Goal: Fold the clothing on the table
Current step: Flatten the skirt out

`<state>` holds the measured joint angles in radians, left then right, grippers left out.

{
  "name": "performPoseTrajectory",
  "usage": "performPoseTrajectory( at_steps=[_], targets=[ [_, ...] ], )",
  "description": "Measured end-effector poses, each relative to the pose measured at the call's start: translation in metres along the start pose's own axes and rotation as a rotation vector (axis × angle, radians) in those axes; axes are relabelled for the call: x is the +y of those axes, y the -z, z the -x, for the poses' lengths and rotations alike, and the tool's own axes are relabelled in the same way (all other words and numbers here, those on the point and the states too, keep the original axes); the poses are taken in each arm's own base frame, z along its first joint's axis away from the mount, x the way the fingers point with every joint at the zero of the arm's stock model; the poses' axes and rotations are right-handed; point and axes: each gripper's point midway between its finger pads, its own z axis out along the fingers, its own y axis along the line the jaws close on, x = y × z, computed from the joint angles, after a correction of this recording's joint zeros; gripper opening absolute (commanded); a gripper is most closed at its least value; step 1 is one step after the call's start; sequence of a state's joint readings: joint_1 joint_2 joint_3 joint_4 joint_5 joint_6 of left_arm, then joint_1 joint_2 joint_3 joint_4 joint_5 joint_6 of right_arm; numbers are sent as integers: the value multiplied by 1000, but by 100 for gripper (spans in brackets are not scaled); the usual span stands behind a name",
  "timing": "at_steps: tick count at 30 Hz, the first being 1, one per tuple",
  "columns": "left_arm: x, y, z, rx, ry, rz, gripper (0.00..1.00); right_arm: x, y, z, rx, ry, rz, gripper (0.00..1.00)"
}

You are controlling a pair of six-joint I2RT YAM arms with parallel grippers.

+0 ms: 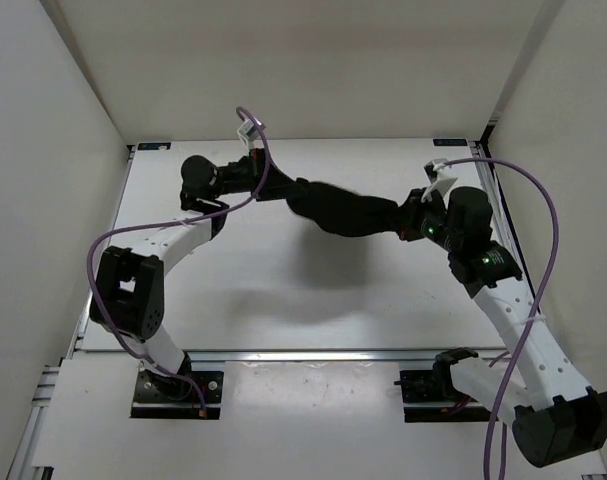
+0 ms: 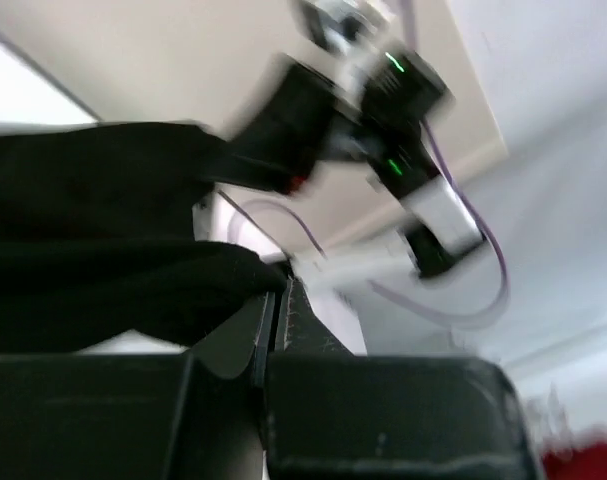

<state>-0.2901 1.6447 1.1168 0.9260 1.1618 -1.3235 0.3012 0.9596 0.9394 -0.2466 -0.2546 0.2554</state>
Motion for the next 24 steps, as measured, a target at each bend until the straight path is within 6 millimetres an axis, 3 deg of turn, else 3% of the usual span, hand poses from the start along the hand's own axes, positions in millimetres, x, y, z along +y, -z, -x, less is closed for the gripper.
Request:
performPoseTrajectory(
  at_steps=[2,5,7,10,13,16,18,20,22,24],
  targets=[
    [-22,-9,-13,54,-53,-79,0,-8,7,-1,-9,-12,-59,0],
    [-28,3,7,-21,-59,-48,0,-40,20,13,-79,-55,-259,0],
    [-4,23,33,-121,-5,55,0,-52,26,30,-113,-75,-314,0],
    [53,35,52,-196,89,266,0,-44,24,55,-159,-69,-261,0],
    [82,11,45,-129,98,381,0,-41,20,64,-146,-56,-270,0],
    [73,-33,17,-9,65,276,0,-65,9,65,-69,-82,-374,0],
    [66,-50,-6,45,74,221,0,-77,-3,61,-6,-86,-358,0],
    [74,-51,-8,42,96,277,0,-71,-13,46,50,-74,-272,0],
    [91,-34,9,0,95,367,0,-45,-16,29,89,-47,-165,0],
    [94,-19,24,-36,89,366,0,-29,-12,24,107,-41,-127,0]
  ],
)
